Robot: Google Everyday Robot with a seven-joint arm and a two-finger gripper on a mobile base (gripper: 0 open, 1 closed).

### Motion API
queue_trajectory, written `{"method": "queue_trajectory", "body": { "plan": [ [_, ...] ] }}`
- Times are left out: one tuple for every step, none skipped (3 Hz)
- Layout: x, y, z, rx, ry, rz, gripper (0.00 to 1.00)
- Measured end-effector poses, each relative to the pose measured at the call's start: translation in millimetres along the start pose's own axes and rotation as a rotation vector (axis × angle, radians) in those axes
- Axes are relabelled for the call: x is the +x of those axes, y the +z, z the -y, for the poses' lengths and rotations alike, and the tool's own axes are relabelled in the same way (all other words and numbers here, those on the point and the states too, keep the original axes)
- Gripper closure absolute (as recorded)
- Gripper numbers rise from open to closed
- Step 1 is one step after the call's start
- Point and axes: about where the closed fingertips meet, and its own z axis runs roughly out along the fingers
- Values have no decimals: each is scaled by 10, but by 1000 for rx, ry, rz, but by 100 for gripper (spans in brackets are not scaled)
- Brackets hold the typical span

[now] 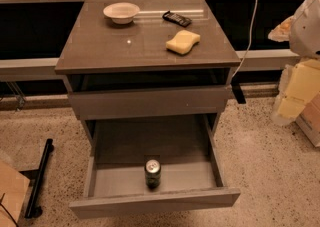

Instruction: Pick green can from middle drawer and place on counter

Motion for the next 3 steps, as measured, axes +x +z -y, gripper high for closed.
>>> {"method": "queue_trajectory", "body": {
  "plan": [
    [-5, -3, 3, 2, -1, 2, 0],
    [-108, 140, 69, -11, -21, 73, 0],
    [-118, 387, 254, -29, -47, 212, 0]
  ]
}}
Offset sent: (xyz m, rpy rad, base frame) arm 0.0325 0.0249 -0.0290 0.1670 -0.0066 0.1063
